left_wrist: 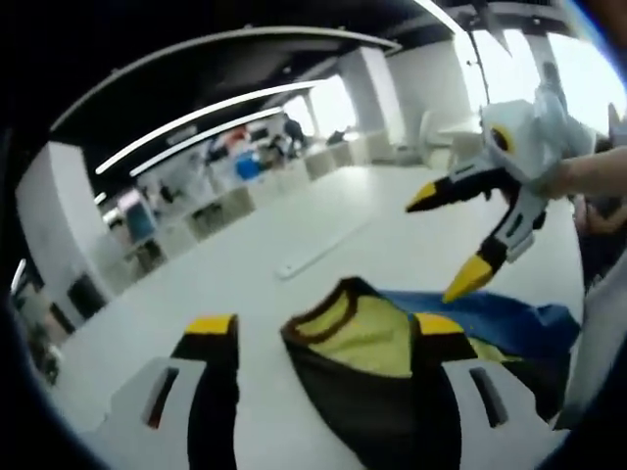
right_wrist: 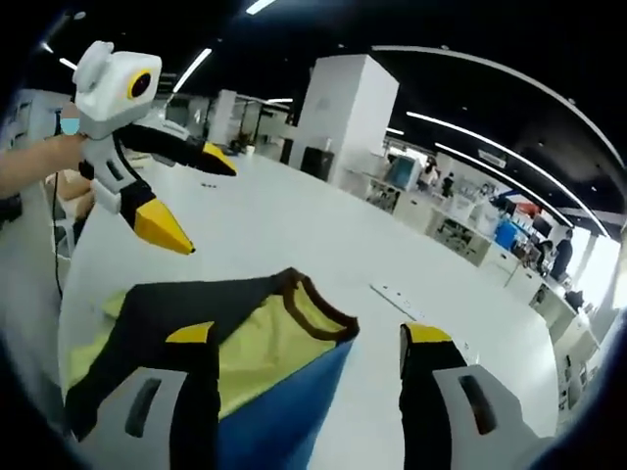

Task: Fold the garment on the visible template until the final outline fits inside the template.

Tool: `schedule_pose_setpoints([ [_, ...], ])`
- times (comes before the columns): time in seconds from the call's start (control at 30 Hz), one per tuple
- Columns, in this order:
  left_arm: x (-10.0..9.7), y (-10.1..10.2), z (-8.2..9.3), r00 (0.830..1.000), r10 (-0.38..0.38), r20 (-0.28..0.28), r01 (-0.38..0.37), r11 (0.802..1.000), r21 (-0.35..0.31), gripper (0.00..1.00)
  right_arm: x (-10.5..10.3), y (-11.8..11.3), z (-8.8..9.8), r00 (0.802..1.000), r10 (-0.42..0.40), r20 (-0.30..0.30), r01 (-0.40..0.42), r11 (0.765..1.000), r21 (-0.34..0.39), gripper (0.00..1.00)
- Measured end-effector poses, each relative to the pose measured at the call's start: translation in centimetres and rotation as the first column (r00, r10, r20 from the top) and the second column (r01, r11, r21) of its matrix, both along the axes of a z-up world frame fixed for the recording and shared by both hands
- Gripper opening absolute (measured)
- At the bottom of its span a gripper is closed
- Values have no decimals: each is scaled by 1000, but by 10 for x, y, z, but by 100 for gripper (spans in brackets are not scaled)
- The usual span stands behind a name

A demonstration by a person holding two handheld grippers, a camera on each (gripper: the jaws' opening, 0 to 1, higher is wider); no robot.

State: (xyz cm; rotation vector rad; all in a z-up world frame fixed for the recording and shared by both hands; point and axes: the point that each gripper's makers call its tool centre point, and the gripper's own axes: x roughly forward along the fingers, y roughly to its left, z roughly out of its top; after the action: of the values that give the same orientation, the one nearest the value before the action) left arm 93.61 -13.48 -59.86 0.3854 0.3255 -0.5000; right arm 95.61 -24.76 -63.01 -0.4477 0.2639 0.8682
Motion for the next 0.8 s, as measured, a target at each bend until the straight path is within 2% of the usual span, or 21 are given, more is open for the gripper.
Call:
schedule_pose_setpoints([
  [0.23, -40, -8, 12, 999, -33, -20, 32, 997, -65, 83, -42, -8, 9, 1000, 23, 0, -23, 999, -27, 83],
  [0.33, -56, -9, 14, 999, -43, -19, 42, 997, -60, 86, -57, -13, 12, 1000, 22, -5, -23, 1000, -21, 83],
  [0.43, -69, -8, 14, 998, -49, -29, 47, 997, -64, 93, -71, -20, 12, 1000, 18, -22, -19, 1000, -22, 83],
  [0.6, -98, -7, 12, 998, -53, -41, 49, 995, -91, 100, -98, -40, -1, 998, 11, -54, -15, 997, -70, 82],
  [0.8, -131, -10, 7, 996, -63, -67, 55, 993, -106, 100, -132, -58, -16, 996, 24, -90, -35, 991, -126, 76],
])
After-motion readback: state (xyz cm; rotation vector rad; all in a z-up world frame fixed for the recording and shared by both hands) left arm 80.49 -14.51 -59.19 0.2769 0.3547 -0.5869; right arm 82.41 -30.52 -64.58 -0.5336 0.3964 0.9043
